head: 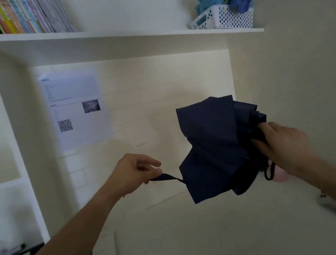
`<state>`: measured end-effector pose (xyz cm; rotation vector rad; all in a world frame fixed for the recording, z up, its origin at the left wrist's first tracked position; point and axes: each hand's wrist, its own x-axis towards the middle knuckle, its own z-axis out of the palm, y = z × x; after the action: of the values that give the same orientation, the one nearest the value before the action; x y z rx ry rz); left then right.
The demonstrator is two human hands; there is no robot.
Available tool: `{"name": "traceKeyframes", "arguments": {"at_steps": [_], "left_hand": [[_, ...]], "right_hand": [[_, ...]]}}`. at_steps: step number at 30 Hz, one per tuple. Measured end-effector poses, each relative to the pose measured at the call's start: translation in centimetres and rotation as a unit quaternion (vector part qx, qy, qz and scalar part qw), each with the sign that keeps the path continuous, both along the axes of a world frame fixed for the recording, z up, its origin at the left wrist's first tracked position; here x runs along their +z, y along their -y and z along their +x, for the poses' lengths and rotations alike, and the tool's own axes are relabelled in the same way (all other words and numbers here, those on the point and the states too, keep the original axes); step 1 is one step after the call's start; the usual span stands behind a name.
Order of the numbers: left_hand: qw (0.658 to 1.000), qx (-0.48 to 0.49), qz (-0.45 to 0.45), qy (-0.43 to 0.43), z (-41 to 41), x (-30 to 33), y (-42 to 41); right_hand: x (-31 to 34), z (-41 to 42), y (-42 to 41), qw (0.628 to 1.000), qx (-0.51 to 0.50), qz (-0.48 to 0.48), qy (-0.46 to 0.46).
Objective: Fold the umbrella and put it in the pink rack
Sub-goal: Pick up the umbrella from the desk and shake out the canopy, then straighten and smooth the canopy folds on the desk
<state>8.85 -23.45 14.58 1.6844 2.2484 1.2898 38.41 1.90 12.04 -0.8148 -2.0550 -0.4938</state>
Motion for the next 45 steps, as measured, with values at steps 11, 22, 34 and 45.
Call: {"name": "traceKeyframes", "arguments": {"at_steps": [11, 22, 34, 45], "left_hand": [[0.959, -0.078, -0.141, 0.234, 1.4, -2.7, 0.0], [0.956, -0.157, 0.09, 0.23, 3.2, -3.7, 0.5], [0.965, -0.118, 0.046, 0.229, 1.5, -4.8, 2.3], [0.929, -0.136, -0.097, 0.332, 3.1, -11.1, 1.4]], "right_hand": [[3.4, -1.1, 1.8, 0.963, 0.157, -0.132, -0.172], [3.9, -1.0, 1.9, 0.92, 0.214, -0.237, -0.226], [0.2, -2.3, -0.6, 0.863, 0.263, -0.342, -0.263], [-8.7, -7.8, -6.1, 0.872, 0.236, -0.428, -0.012]]}}
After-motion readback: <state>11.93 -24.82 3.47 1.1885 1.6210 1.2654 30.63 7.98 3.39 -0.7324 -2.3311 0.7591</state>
